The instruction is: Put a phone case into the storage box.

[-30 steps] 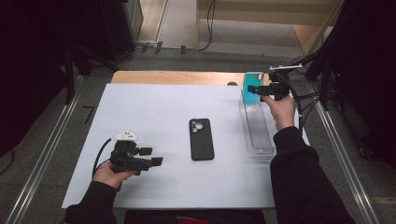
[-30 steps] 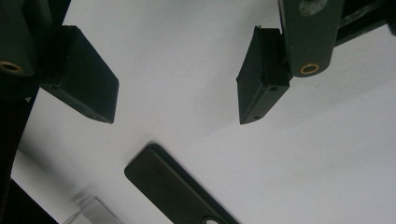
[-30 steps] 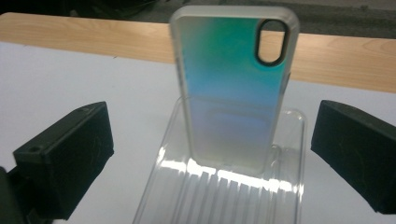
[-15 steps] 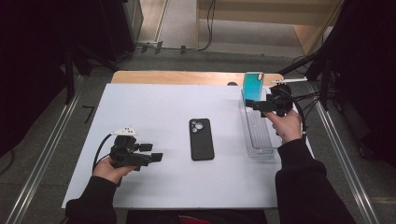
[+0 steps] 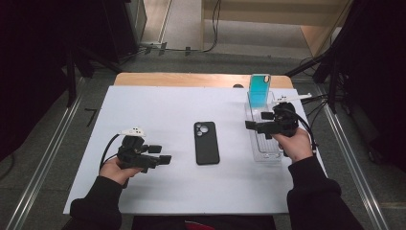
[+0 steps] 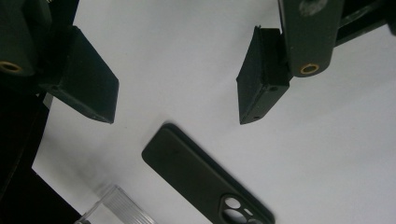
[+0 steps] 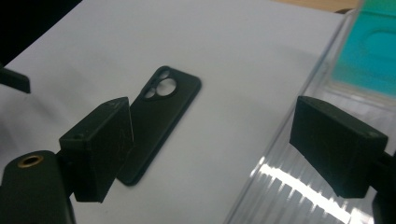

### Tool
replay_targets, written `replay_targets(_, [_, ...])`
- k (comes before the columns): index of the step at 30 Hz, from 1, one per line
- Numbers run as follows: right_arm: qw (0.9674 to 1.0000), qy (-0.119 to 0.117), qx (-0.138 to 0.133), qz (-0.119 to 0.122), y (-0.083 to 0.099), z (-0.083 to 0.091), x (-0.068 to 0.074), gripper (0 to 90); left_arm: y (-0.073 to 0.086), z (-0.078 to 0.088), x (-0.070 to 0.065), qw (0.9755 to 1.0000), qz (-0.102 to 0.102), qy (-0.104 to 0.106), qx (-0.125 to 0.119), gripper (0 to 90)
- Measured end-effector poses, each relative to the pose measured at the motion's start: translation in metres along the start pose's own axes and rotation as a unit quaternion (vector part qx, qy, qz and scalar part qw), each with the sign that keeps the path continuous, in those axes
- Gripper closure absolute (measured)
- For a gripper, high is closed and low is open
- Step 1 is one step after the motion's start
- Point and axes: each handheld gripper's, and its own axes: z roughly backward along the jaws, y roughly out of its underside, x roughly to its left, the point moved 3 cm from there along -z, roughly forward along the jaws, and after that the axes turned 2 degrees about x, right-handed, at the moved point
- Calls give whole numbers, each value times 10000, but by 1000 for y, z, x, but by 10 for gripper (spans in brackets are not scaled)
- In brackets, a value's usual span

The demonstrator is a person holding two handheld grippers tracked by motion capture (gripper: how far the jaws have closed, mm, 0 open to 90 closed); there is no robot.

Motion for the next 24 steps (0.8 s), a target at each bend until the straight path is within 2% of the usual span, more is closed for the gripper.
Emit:
replay_targets(7, [9991,-319,136,241,21,-6,23,123,1,0,1,10000,-9,34,23,294])
replay_targets(12, [9969,-633,265,389,33,-8,37,130,2,0,1,10000,3,52,29,294])
replay_targets(18, [9933,-865,370,665,48,-10,50,130,3,0,-3,9999,-37,96,69,294])
replay_targets(24, [9902,-931,560,881,68,-18,58,130,5,-2,-6,9999,-32,133,78,294])
